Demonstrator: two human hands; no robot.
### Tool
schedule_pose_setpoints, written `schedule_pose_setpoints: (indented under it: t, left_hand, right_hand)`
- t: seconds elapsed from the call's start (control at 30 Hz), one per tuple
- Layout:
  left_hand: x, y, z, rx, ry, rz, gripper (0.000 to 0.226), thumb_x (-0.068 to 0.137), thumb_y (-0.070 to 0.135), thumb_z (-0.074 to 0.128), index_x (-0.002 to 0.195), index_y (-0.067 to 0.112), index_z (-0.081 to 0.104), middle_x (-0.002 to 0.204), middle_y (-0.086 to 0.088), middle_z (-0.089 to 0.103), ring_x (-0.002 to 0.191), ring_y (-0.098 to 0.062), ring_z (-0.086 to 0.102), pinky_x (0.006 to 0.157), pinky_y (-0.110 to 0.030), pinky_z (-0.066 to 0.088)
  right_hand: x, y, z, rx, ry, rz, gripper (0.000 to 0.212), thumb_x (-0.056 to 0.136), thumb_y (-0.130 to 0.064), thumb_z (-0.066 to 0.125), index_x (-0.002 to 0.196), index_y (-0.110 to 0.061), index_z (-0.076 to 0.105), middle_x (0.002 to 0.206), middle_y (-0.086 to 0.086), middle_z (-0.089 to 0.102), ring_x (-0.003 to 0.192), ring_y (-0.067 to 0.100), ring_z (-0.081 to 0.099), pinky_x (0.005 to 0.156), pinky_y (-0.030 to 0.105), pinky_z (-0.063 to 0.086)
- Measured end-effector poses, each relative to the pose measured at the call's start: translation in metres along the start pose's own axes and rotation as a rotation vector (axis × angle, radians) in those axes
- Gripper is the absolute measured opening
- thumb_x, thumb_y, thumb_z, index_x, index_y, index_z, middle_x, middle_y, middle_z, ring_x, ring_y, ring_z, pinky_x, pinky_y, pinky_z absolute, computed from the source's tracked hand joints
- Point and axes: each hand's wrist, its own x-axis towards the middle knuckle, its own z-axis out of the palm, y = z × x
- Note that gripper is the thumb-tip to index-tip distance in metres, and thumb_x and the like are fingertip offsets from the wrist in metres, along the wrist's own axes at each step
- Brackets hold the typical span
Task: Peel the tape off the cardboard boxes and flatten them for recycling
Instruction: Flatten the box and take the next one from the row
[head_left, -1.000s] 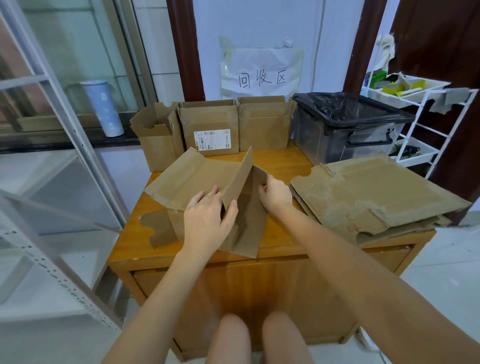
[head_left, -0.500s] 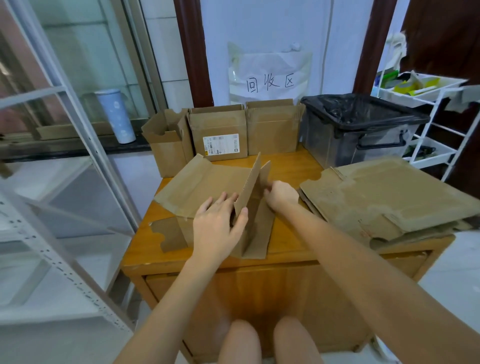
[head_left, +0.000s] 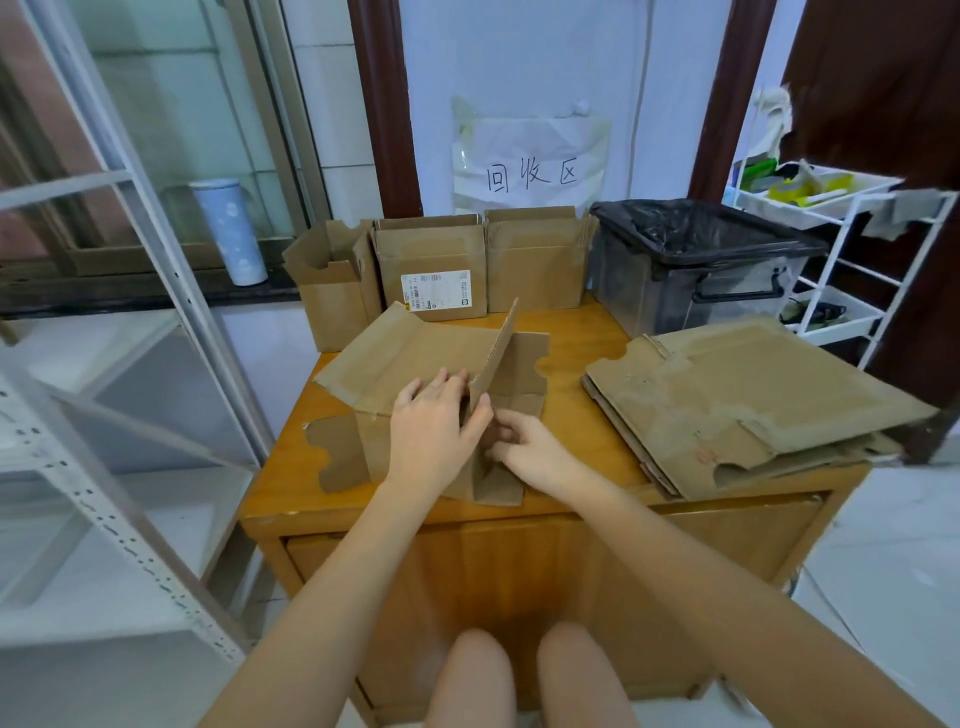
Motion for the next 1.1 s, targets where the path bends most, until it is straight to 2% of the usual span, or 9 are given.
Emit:
schedule_pose_setpoints:
  t: [0.1,0.2,0.3,0.4,0.53,0.67,0.83,0.97,1.1]
  left_hand:
    - [0.003,0.000,0.002,-0.012,0.004,-0.002,0.054,0.089,0.043,0.036,0.100,0.003,0.070,0.093,-0.013,0.073,0.106,-0.026,0.066,0.096,-0.043,0.045]
    - [0.005,0.000,0.003,-0.013,-0.026,-0.009,0.047,0.092,0.041,0.040,0.101,0.003,0.067,0.095,-0.012,0.073,0.111,-0.026,0.063,0.101,-0.042,0.040]
    - [0.008,-0.001,0.002,-0.020,-0.047,-0.011,0.048,0.094,0.044,0.038,0.107,0.006,0.064,0.103,-0.010,0.071,0.118,-0.024,0.058,0.106,-0.039,0.032]
    - [0.013,0.000,0.003,-0.020,-0.097,-0.016,0.046,0.097,0.045,0.040,0.118,0.010,0.061,0.111,-0.005,0.068,0.119,-0.021,0.055,0.109,-0.036,0.028]
    - [0.019,0.003,0.006,0.032,-0.231,0.002,0.059,0.096,0.053,0.038,0.137,0.012,0.047,0.135,-0.001,0.057,0.139,-0.016,0.034,0.116,-0.037,0.019]
    - [0.018,0.001,0.009,0.110,-0.309,0.122,0.062,0.097,0.058,0.028,0.143,0.018,0.042,0.152,0.003,0.037,0.144,-0.013,0.024,0.117,-0.034,0.014]
    - [0.007,-0.003,0.016,0.200,-0.327,0.241,0.079,0.087,0.055,-0.008,0.150,0.024,0.027,0.157,0.004,0.027,0.146,-0.014,0.019,0.117,-0.034,0.011]
    - [0.007,0.002,0.018,0.341,-0.371,0.201,0.057,0.100,0.050,0.006,0.153,0.030,0.013,0.160,0.002,0.016,0.147,-0.021,0.014,0.117,-0.044,0.007]
    - [0.010,-0.001,0.013,0.529,-0.405,0.162,0.058,0.099,0.056,0.011,0.152,0.035,0.006,0.159,-0.008,0.018,0.142,-0.038,0.022,0.113,-0.059,0.006]
  right_hand:
    - [-0.010,0.002,0.002,0.060,0.001,0.003,0.039,0.088,0.003,0.052,0.127,-0.001,0.049,0.110,0.026,0.061,0.105,0.035,0.059,0.094,0.040,0.047]
    - [-0.016,0.004,0.004,0.081,-0.008,-0.019,0.054,0.086,-0.011,0.067,0.135,-0.010,0.043,0.109,0.007,0.062,0.102,0.021,0.062,0.093,0.031,0.050]
    - [-0.020,0.008,0.004,0.008,0.142,-0.016,0.046,0.081,-0.024,0.075,0.117,-0.017,0.047,0.101,0.004,0.063,0.095,0.016,0.061,0.085,0.024,0.050]
    - [-0.029,0.013,0.004,-0.055,0.286,-0.010,0.029,0.080,-0.028,0.075,0.094,-0.020,0.051,0.088,0.000,0.065,0.079,0.013,0.061,0.075,0.030,0.054]
    - [-0.041,0.020,0.008,-0.186,0.348,-0.038,0.025,0.084,-0.034,0.070,0.101,-0.019,0.059,0.083,-0.007,0.065,0.073,0.009,0.061,0.074,0.037,0.056]
    - [-0.042,0.021,-0.001,-0.058,0.421,0.057,0.025,0.082,-0.030,0.073,0.090,-0.027,0.049,0.080,-0.001,0.064,0.073,0.016,0.062,0.071,0.034,0.054]
    - [-0.044,0.029,-0.011,-0.074,0.458,0.108,0.033,0.088,-0.022,0.066,0.108,-0.018,0.041,0.084,-0.002,0.057,0.077,0.016,0.059,0.073,0.030,0.049]
    - [-0.037,0.034,-0.016,-0.235,0.550,0.099,0.035,0.092,-0.018,0.059,0.121,-0.011,0.039,0.089,-0.003,0.051,0.081,0.016,0.055,0.074,0.030,0.046]
    - [-0.027,0.036,-0.025,-0.360,0.623,0.131,0.046,0.093,-0.021,0.059,0.132,-0.006,0.039,0.105,0.007,0.057,0.099,0.022,0.058,0.080,0.031,0.046]
